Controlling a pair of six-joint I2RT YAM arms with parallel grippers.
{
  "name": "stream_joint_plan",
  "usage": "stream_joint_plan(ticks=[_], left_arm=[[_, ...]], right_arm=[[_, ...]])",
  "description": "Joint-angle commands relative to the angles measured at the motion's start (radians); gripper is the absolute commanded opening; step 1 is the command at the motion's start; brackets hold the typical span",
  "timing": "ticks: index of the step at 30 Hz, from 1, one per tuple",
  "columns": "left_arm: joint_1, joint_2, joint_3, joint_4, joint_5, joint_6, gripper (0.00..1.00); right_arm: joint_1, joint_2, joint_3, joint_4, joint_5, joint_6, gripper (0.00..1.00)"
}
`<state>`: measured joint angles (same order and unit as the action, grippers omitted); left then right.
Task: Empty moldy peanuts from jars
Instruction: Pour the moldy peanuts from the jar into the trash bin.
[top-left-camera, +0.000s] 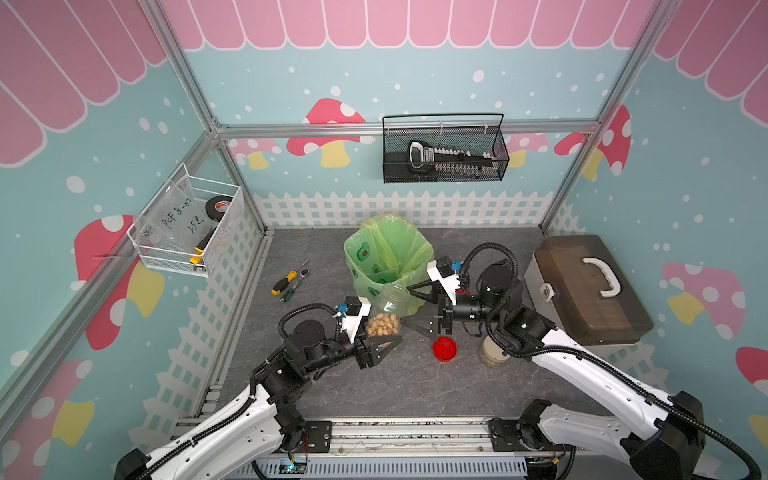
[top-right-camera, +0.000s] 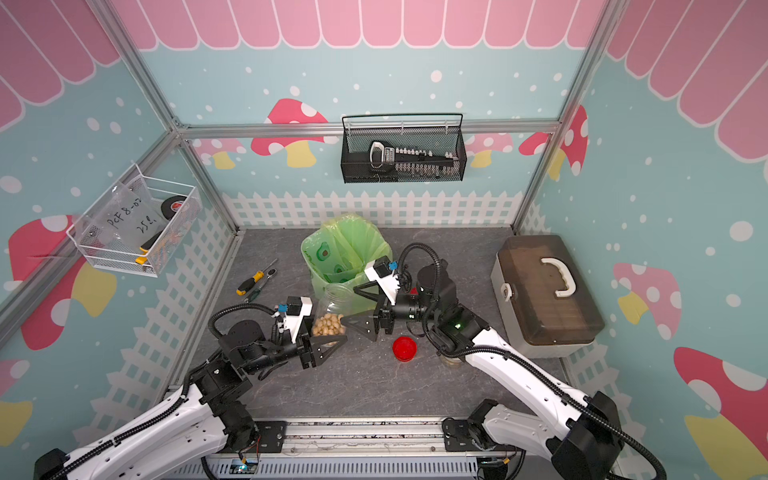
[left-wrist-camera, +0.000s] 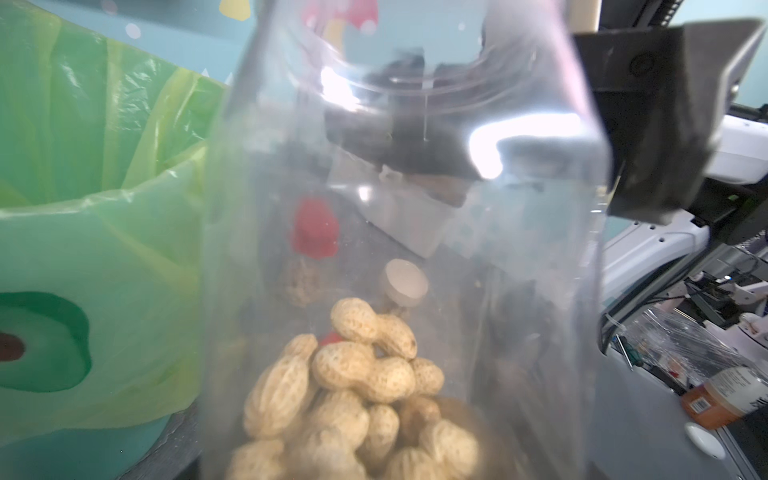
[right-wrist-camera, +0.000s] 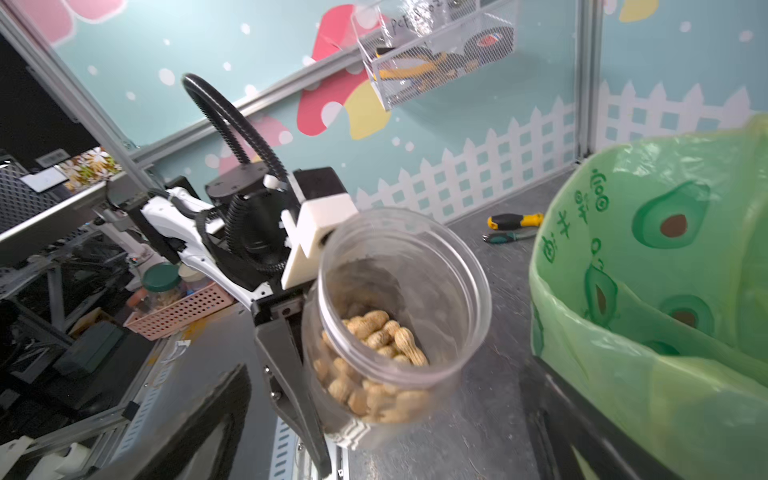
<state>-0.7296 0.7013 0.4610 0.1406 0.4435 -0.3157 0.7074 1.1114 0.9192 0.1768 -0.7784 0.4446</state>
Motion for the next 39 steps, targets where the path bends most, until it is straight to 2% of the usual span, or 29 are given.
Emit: stream_joint_plan(ticks=[1, 6, 17, 30, 34, 36, 39], left_arm=[[-0.003, -0.006, 0.046, 0.043, 0.073, -0.029, 0.24], [-0.004, -0.005, 0.058, 0.080, 0.100, -0.047, 0.24], [-0.005, 0.022, 0.079, 0.159, 0.139, -0.072, 0.24], [-0.005, 0.013, 0.085, 0.166, 0.132, -0.066, 0.26], [-0.005, 0.010, 0.086, 0.155, 0.129, -0.064, 0.36], [-0.005, 0.007, 0.085, 0.148, 0.124, -0.061, 0.47], [-0.006, 0.004, 0.085, 0.137, 0.118, -0.057, 0.59]], right_arm=[[-0.001, 0.028, 0.023, 0.171, -0.128, 0.081, 0.99], [0.016, 0.053, -0.004, 0.250, -0.186, 0.105, 0.99], [0.087, 0.079, -0.022, 0.348, -0.124, 0.109, 0.99], [0.156, 0.133, -0.037, 0.537, -0.056, 0.193, 0.77], [0.159, 0.133, -0.038, 0.541, -0.044, 0.194, 0.59], [0.159, 0.130, -0.043, 0.538, -0.034, 0.193, 0.52], [0.158, 0.128, -0.049, 0.536, -0.021, 0.194, 0.46]])
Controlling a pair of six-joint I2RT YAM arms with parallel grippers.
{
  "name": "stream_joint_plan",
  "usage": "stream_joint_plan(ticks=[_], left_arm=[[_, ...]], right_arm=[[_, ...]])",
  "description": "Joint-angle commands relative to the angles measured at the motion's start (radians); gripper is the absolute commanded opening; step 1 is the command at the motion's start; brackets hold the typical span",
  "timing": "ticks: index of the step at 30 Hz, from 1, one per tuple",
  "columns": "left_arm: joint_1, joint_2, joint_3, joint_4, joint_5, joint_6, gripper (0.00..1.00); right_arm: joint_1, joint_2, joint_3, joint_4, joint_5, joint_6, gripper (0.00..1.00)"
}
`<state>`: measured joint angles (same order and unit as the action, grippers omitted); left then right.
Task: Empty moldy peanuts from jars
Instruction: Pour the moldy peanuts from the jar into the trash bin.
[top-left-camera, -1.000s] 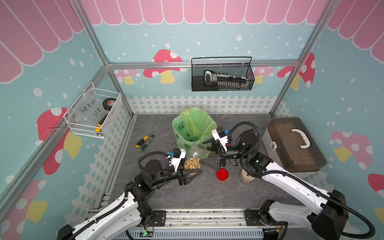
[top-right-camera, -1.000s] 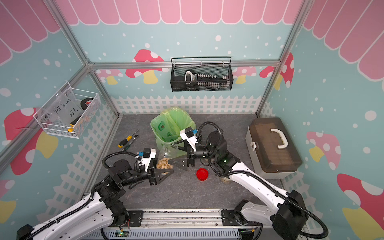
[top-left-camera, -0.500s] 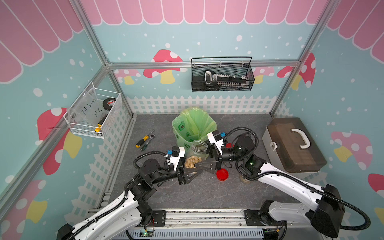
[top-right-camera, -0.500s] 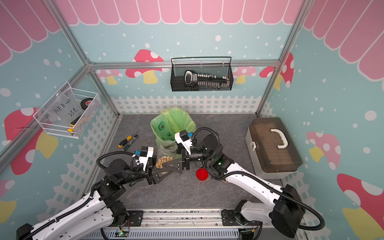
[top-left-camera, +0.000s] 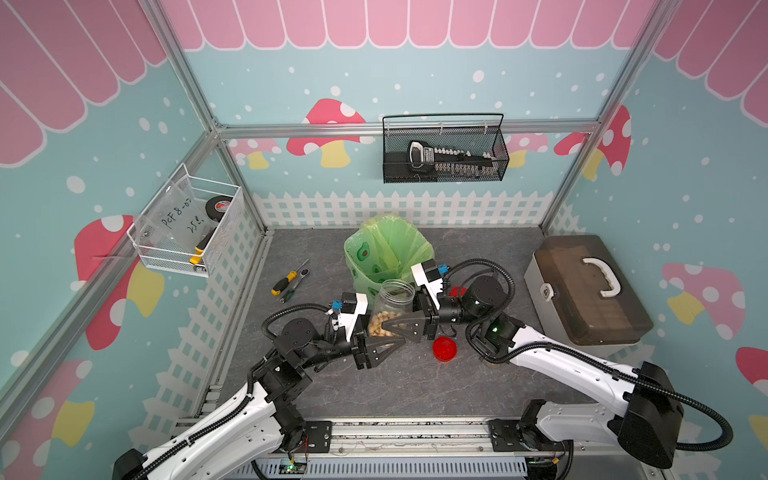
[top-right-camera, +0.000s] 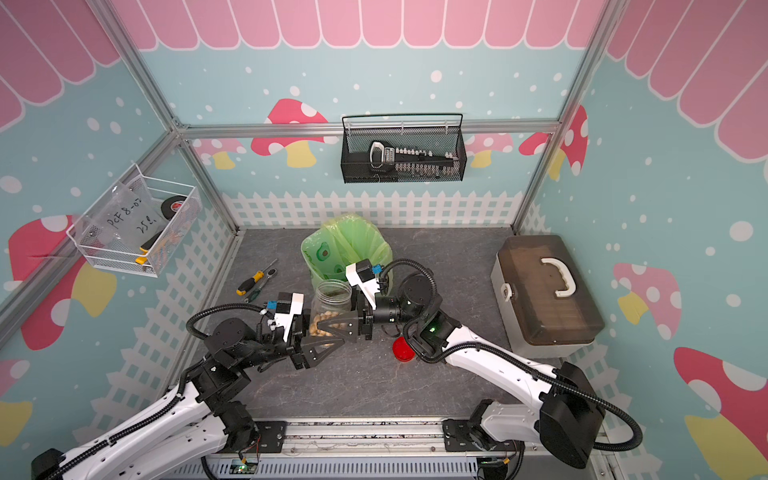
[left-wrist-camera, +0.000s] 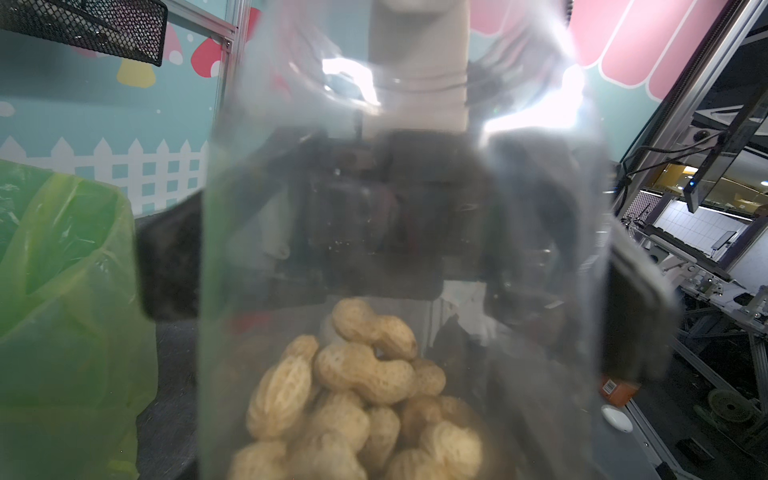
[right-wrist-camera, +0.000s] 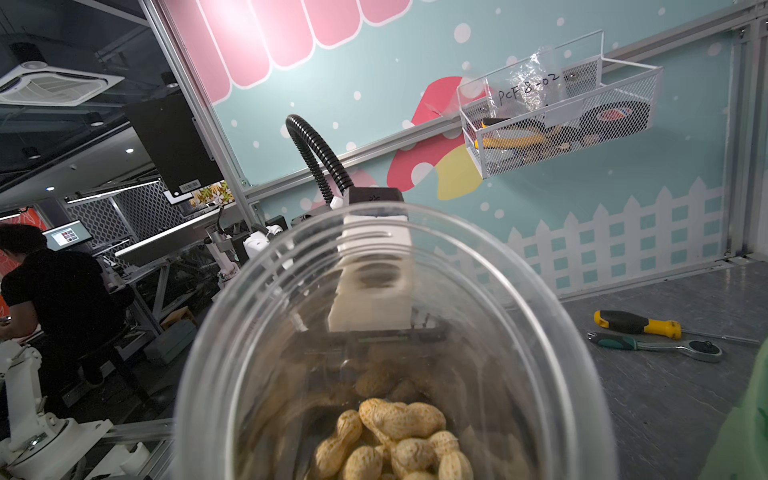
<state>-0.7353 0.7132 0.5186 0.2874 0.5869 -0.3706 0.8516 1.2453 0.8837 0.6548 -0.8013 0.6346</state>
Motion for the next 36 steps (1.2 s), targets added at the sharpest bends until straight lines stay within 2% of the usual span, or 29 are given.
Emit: stream_joint_plan(ticks=[1, 5, 7, 8, 16, 20, 29, 32, 36], left_arm=[[0.000, -0.008, 0.026, -0.011, -0.026, -0.001, 0.63], [0.001, -0.008, 0.033, -0.040, -0.025, 0.009, 0.83], [0.000, -0.013, 0.033, -0.067, -0.028, 0.019, 0.98], [0.001, -0.019, 0.033, -0.082, -0.033, 0.023, 0.99], [0.001, -0.052, 0.037, -0.165, -0.058, 0.056, 0.99], [0.000, -0.027, 0.046, -0.177, -0.062, 0.070, 0.99], [-0.001, 0.063, 0.074, -0.102, 0.064, 0.046, 0.84], [-0.003, 0.065, 0.077, -0.102, 0.071, 0.044, 0.80], [-0.004, 0.065, 0.075, -0.095, 0.075, 0.040, 0.78]], right_arm=[[0.014, -0.005, -0.014, 0.052, 0.006, 0.005, 0.45], [0.009, -0.011, 0.005, -0.051, 0.040, -0.036, 0.42], [0.002, -0.021, 0.026, -0.150, 0.071, -0.079, 0.41], [-0.004, -0.028, 0.035, -0.195, 0.086, -0.103, 0.41], [-0.045, -0.075, 0.070, -0.350, 0.096, -0.163, 0.40], [-0.046, -0.096, 0.135, -0.534, 0.101, -0.243, 0.40], [-0.046, -0.060, 0.253, -0.753, -0.089, -0.353, 0.42], [-0.046, -0.043, 0.271, -0.795, -0.118, -0.377, 0.43], [-0.046, -0.037, 0.263, -0.789, -0.128, -0.378, 0.44]])
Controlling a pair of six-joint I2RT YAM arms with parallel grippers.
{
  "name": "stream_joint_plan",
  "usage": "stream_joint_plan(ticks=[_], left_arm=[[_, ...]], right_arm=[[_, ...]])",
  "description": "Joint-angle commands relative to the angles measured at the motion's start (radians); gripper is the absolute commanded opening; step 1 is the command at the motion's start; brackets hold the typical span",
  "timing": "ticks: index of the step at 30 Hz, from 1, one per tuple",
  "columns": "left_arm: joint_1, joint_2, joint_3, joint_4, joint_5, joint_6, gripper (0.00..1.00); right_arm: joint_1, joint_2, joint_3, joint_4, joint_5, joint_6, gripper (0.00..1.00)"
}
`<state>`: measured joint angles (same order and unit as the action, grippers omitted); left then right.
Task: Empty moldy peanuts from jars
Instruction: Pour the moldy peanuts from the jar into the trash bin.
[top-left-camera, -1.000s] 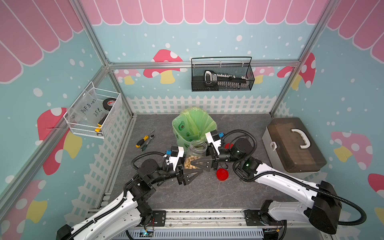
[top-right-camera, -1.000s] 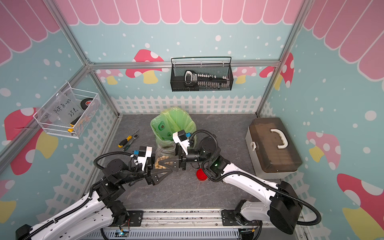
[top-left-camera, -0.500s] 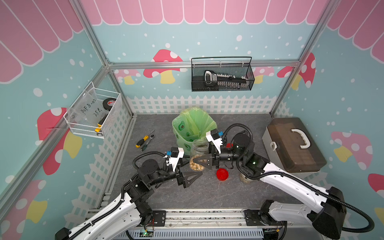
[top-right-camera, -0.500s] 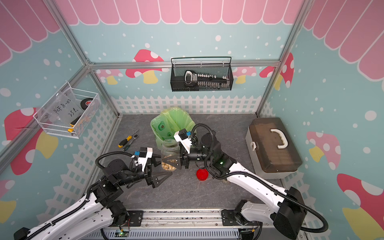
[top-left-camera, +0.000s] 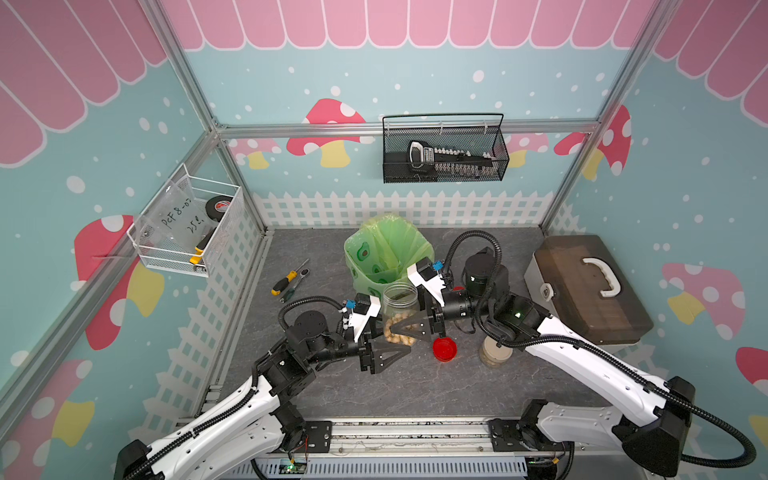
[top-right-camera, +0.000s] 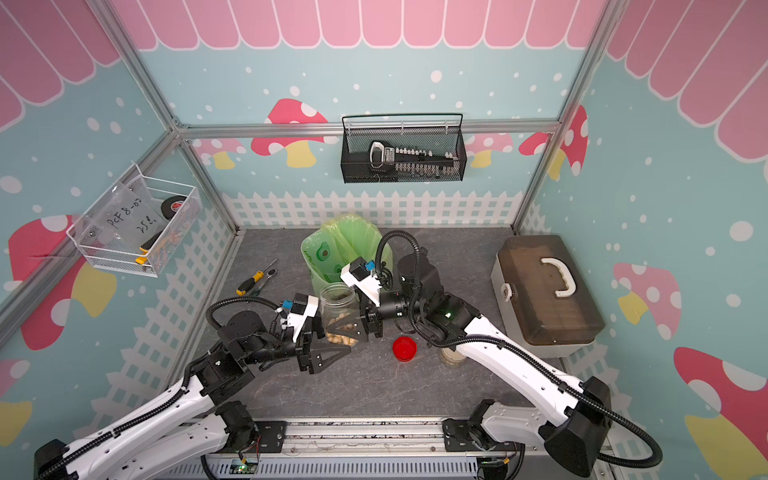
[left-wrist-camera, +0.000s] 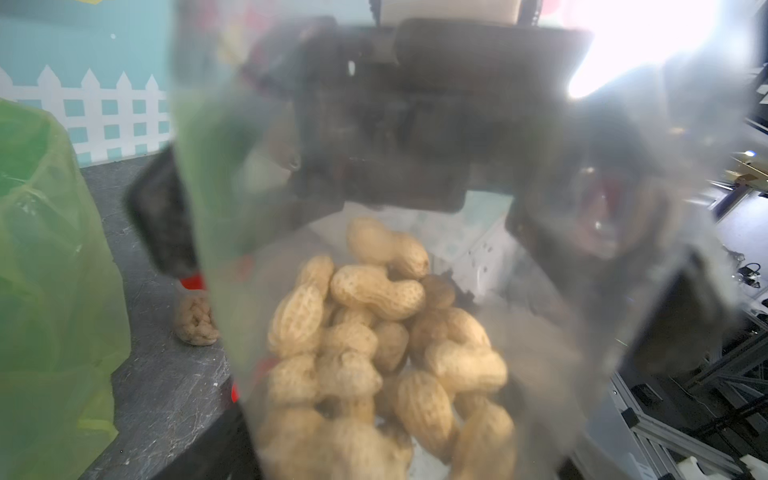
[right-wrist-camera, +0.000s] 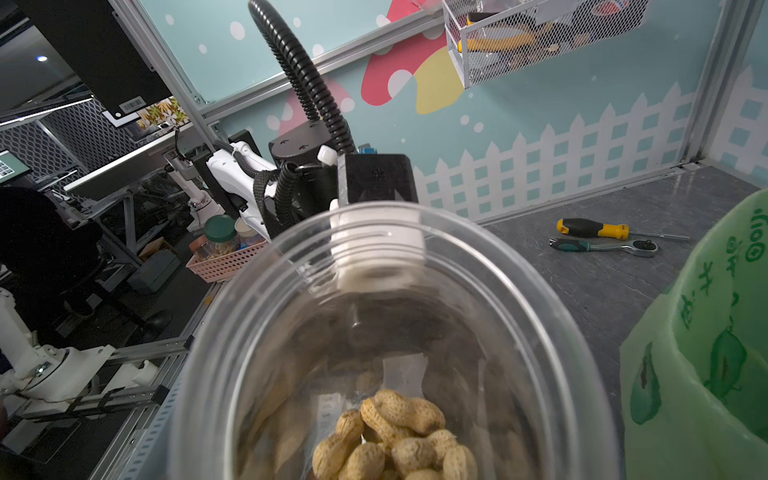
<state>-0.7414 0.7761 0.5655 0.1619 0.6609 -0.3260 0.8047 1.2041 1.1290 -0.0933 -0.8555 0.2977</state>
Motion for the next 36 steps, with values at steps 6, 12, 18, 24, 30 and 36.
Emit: stream_joint_plan(ticks=[6, 12, 18, 24, 30, 36], left_arm=[[0.002, 0.002, 0.025, 0.044, -0.005, -0.009, 0.67], [0.002, -0.005, 0.010, 0.081, -0.025, -0.025, 0.56], [0.002, -0.014, -0.002, 0.121, -0.050, -0.041, 0.51], [0.002, -0.003, -0.006, 0.151, -0.043, -0.056, 0.50], [0.002, -0.001, -0.012, 0.166, -0.034, -0.064, 0.50], [0.002, -0.022, -0.010, 0.146, -0.043, -0.056, 0.50]], right_arm=[[0.000, -0.001, -0.003, -0.005, -0.073, -0.019, 0.48], [0.001, -0.048, -0.076, 0.118, -0.014, 0.054, 0.74], [0.016, -0.083, -0.211, 0.379, 0.063, 0.202, 0.90], [0.037, -0.100, -0.282, 0.572, 0.148, 0.276, 0.93], [0.043, -0.088, -0.299, 0.699, 0.196, 0.323, 0.90], [0.055, -0.050, -0.291, 0.718, 0.180, 0.334, 0.70]])
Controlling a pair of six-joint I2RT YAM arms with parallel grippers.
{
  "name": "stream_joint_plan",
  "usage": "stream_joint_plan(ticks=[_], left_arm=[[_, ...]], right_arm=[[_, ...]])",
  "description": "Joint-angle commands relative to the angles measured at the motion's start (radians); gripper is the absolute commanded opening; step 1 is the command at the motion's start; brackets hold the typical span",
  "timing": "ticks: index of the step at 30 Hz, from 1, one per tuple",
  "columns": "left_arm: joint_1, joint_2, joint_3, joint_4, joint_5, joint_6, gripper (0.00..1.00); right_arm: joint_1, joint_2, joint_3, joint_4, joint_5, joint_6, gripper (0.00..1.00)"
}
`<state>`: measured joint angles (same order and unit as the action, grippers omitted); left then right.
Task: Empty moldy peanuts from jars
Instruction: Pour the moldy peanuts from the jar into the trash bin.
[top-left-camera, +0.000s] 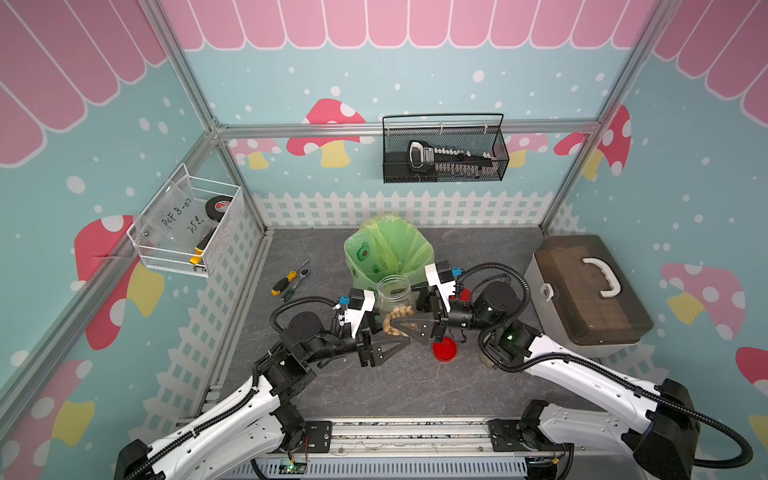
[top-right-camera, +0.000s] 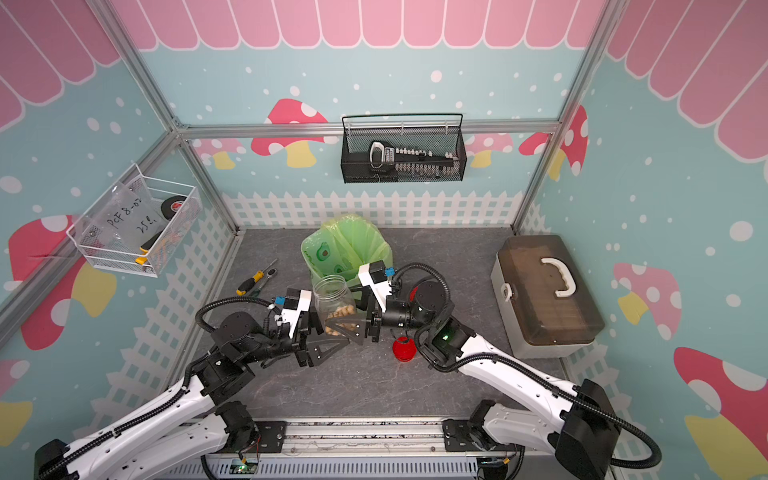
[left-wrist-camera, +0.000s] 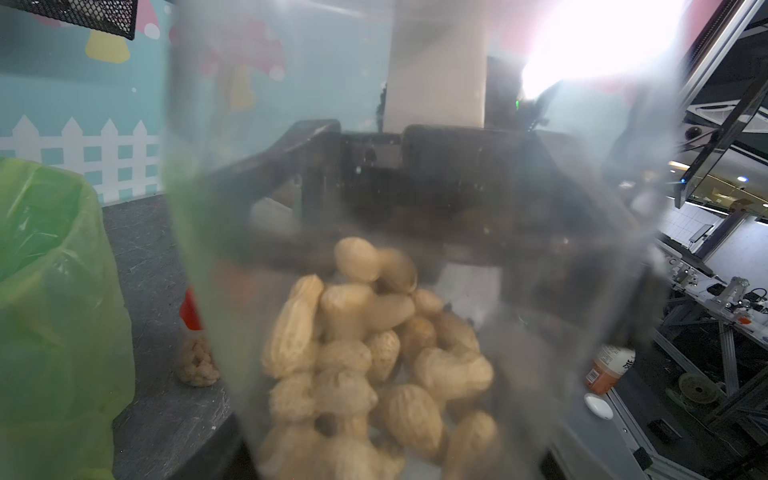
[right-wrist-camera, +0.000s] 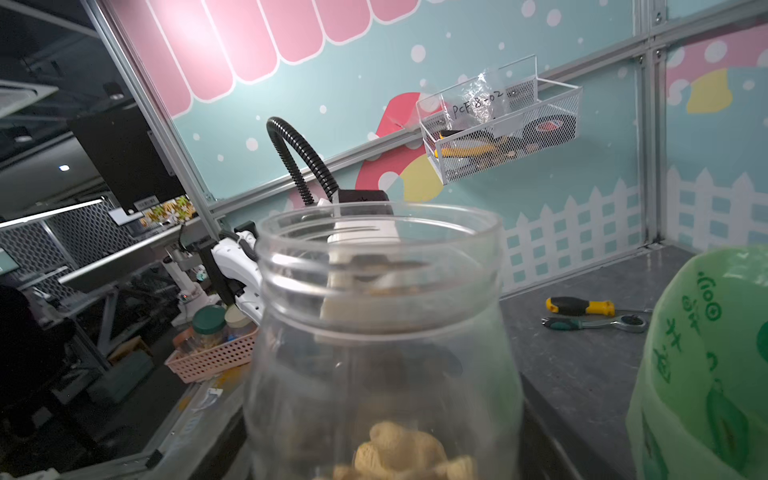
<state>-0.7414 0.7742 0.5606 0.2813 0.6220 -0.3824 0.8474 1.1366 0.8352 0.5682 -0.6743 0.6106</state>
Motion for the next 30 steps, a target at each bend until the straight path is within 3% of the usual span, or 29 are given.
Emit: stream_joint_plan(ticks=[1, 7, 12, 16, 17, 19, 23, 30], left_arm=[[0.002, -0.021, -0.006, 0.025, -0.006, 0.001, 0.50], [0.002, -0.026, -0.007, 0.021, -0.005, 0.004, 0.50], [0.002, -0.028, 0.000, 0.009, -0.003, 0.009, 0.50], [0.002, -0.036, 0.001, -0.001, -0.007, 0.010, 0.52], [0.002, -0.038, 0.001, -0.006, -0.008, 0.011, 0.54], [0.002, -0.045, 0.000, -0.025, -0.017, 0.015, 0.71], [0.002, -0.060, 0.004, -0.079, -0.042, 0.031, 0.95], [-0.002, -0.105, 0.013, -0.193, -0.123, 0.047, 0.99]], right_arm=[[0.015, 0.021, 0.001, 0.055, -0.002, 0.021, 0.68], [0.024, 0.052, 0.013, 0.053, -0.028, 0.023, 0.80], [0.027, 0.062, 0.033, 0.018, -0.040, 0.007, 0.83], [0.027, 0.046, 0.030, -0.005, -0.023, -0.008, 0.64], [0.027, 0.039, 0.027, -0.009, -0.014, -0.014, 0.59], [0.027, 0.019, 0.027, -0.038, 0.003, -0.035, 0.52], [0.027, -0.006, 0.049, -0.141, 0.036, -0.089, 0.48], [0.011, -0.061, 0.110, -0.412, 0.140, -0.227, 0.48]])
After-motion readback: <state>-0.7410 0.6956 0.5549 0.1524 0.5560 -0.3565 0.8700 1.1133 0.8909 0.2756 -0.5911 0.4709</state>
